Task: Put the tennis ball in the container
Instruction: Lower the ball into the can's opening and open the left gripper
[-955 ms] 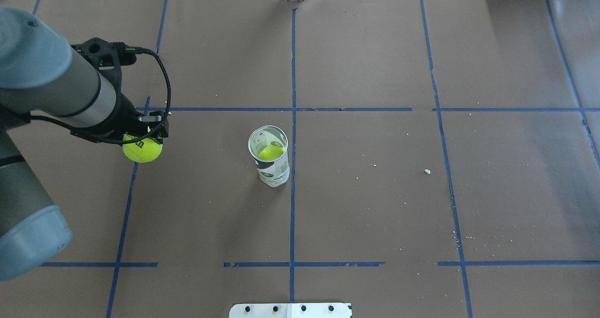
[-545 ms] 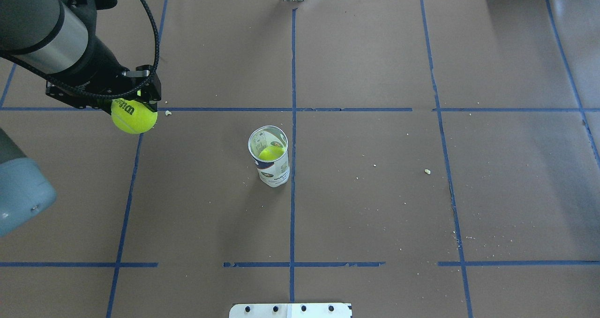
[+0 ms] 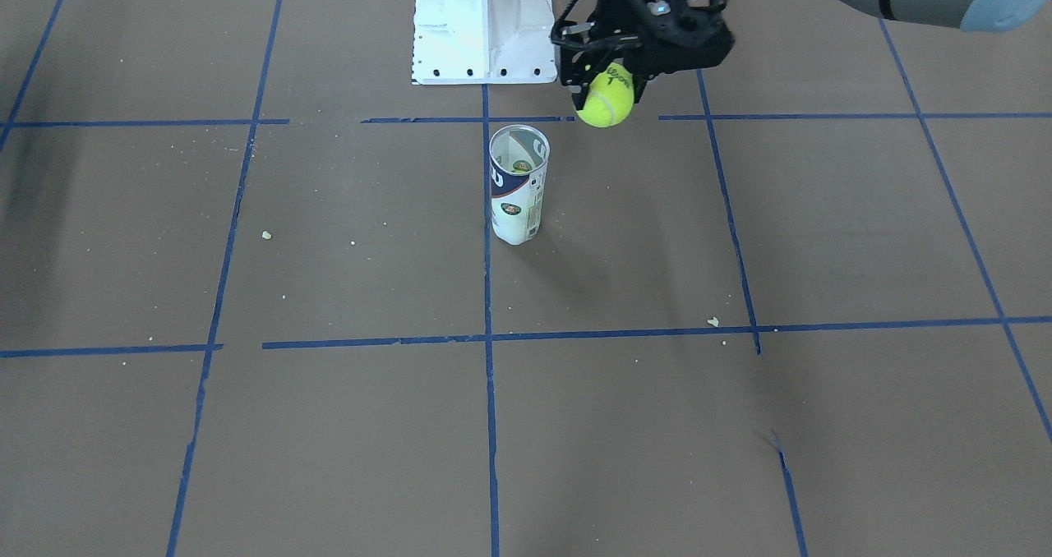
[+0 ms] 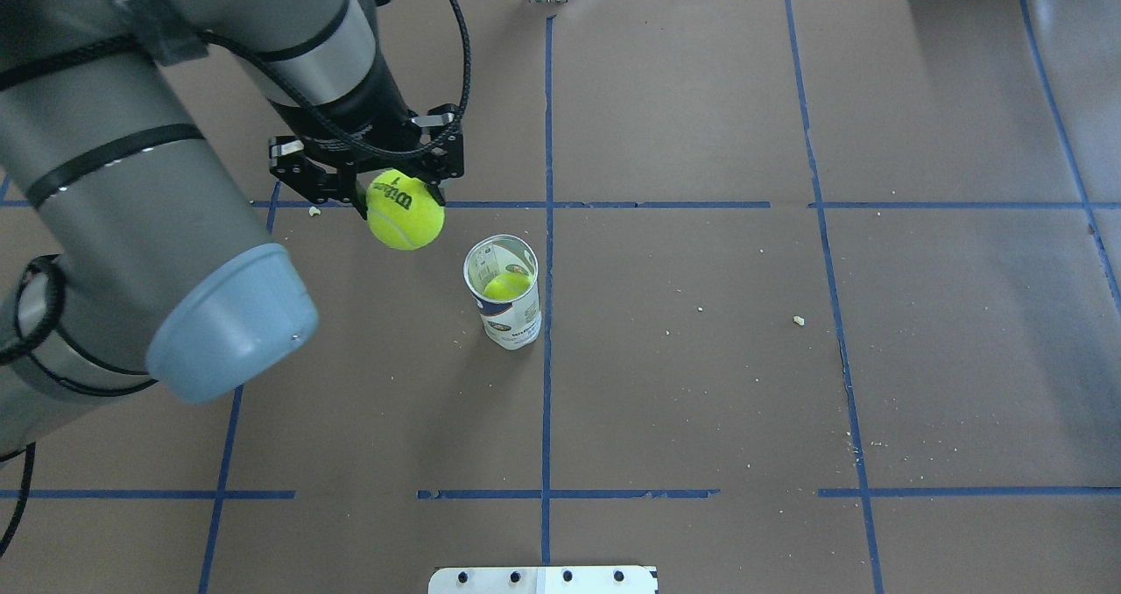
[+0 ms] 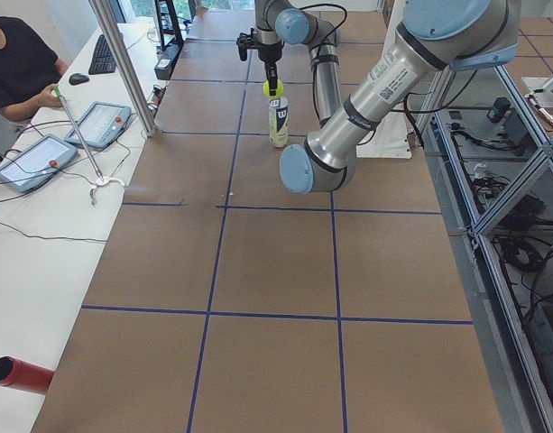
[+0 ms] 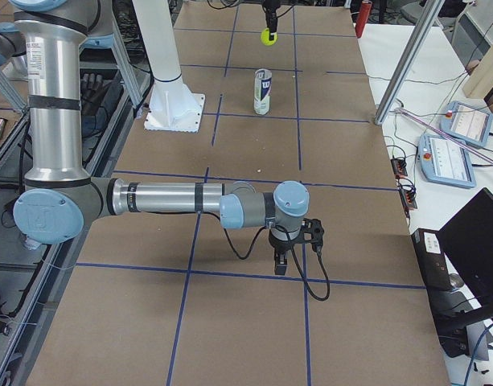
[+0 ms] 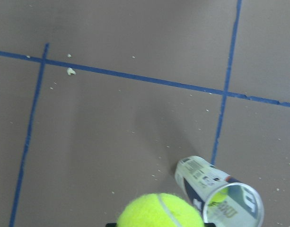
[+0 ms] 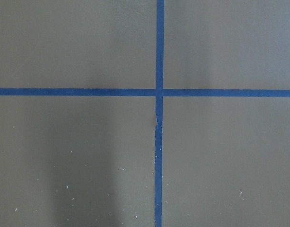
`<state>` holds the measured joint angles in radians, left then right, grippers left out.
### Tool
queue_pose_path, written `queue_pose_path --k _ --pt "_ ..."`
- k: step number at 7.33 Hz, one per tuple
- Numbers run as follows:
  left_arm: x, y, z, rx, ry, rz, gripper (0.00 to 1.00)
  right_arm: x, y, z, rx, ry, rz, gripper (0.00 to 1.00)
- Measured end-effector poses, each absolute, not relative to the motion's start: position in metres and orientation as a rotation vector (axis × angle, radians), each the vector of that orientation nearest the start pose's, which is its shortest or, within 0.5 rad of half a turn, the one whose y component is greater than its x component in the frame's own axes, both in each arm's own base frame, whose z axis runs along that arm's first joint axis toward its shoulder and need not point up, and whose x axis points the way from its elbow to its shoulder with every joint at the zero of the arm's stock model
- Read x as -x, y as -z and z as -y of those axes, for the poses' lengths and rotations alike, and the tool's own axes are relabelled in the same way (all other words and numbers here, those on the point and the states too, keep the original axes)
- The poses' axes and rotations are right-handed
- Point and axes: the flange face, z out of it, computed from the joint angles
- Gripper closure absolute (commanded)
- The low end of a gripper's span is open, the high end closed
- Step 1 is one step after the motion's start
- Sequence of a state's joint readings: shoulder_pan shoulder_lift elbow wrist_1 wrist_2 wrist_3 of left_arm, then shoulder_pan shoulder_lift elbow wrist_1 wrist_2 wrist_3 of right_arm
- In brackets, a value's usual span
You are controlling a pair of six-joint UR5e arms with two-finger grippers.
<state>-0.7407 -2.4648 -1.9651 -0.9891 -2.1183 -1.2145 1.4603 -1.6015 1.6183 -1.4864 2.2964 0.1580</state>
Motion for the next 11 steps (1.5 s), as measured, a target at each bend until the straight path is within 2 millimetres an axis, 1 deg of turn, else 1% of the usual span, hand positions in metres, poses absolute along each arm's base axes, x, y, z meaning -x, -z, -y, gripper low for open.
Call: queue_pose_path --k 1,2,5,7,8,9,11 --pt "-0.393 -0.048 0.444 0.107 0.163 -0.867 1.0 -0.013 -0.645 0.49 0.001 -0.009 0.731 0.0" --pt "-0.409 -0.048 0.446 0.114 0.162 -0.874 1.0 -0.013 -0.645 0.49 0.001 -0.009 0.731 0.0" --pt "-0.426 -0.05 0.451 0.115 0.158 -0.886 1.0 -0.013 -0.645 0.49 0.001 -0.009 0.731 0.0" --pt "-0.432 -0.054 0.456 0.111 0.155 -0.892 1.0 -0.013 -0.645 0.49 0.001 -0.009 0.731 0.0" --pt "-0.433 -0.055 0.456 0.11 0.154 -0.894 0.33 -0.013 -0.645 0.49 0.001 -0.008 0.731 0.0" --pt "-0.434 -0.057 0.457 0.109 0.153 -0.894 0.0 -0.013 -0.645 0.49 0.001 -0.008 0.731 0.0" --pt "-0.433 -0.061 0.456 0.107 0.151 -0.898 0.0 -0.013 -0.645 0.49 0.001 -0.008 0.731 0.0"
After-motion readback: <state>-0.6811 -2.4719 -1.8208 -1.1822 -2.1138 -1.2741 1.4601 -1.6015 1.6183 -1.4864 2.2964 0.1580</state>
